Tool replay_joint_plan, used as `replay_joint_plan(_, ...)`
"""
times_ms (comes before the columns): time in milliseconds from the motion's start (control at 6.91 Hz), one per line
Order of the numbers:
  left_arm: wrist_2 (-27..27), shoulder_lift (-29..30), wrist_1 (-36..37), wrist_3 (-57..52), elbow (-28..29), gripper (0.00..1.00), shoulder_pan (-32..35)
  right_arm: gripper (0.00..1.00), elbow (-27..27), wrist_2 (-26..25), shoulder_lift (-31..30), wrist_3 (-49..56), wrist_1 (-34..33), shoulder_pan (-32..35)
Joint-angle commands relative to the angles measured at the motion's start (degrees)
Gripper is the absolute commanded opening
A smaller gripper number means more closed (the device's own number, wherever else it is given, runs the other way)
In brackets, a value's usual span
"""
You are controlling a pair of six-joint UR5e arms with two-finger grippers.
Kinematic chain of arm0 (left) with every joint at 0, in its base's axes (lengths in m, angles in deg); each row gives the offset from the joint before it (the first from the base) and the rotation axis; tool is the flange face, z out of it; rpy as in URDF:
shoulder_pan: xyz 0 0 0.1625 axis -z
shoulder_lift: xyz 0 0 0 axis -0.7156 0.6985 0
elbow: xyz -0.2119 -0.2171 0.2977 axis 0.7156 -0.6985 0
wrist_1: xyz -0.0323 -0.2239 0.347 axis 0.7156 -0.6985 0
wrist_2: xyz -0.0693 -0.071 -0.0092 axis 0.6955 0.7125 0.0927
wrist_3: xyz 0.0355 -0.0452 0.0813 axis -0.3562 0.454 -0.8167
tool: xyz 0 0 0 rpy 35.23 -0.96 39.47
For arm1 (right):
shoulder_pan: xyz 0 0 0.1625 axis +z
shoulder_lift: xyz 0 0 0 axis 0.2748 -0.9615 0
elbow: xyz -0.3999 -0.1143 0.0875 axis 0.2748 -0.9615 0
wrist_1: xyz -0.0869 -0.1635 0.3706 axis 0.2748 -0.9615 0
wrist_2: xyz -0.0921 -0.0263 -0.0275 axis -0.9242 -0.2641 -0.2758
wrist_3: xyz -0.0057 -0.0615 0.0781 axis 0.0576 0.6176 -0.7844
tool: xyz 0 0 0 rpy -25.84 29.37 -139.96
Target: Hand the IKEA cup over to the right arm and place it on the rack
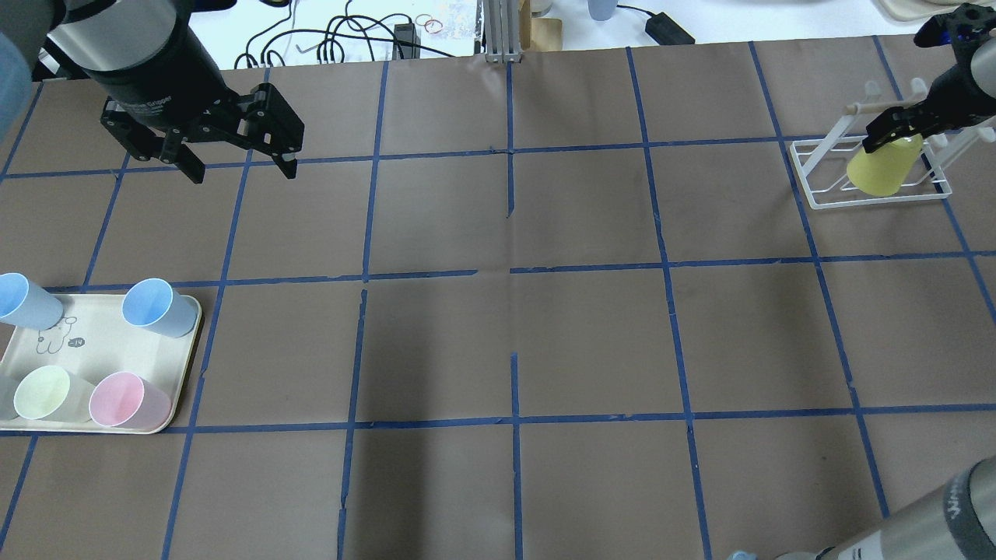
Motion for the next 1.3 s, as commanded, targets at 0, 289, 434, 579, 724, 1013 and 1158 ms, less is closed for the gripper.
replay_joint_plan(0, 0.4, 0.2, -0.1, 0.2, 0.4, 1.0, 0.0, 0.7, 0.1, -0.4, 0.0, -0.2, 0.3, 0.0)
replay_joint_plan(289, 0.5, 0.2, -0.1, 0.2, 0.0, 1.0, -0.1, 0.75, 0.1, -0.6, 0.7, -0.2, 0.1, 0.0)
replay_joint_plan(434, 0.6, 0.2, -0.1, 0.2, 0.1, 1.0, -0.1, 0.93, 0.1, -0.5, 0.6, -0.2, 0.3, 0.0)
replay_joint_plan(579, 0.6, 0.3, -0.1, 0.2, 0.2, 1.0, -0.1, 1.0, 0.0, -0.5, -0.1, -0.3, 0.7, 0.0)
replay_joint_plan(724, 0.7, 0.2, -0.1, 0.2, 0.2, 1.0, -0.1, 1.0, -0.2, -0.7, -0.4, -0.4, 1.0, 0.0)
replay_joint_plan(1013, 0.4, 0.5, -0.1, 2.7, 0.6, 1.0, -0.1, 1.0, -0.7, -1.6, -5.4, -0.5, 9.2, 0.3)
replay_joint_plan(1158, 0.5, 0.5, -0.1, 2.7, 0.7, 1.0, -0.3, 1.0, -0.6, -1.5, -9.2, -3.6, 16.8, 0.5)
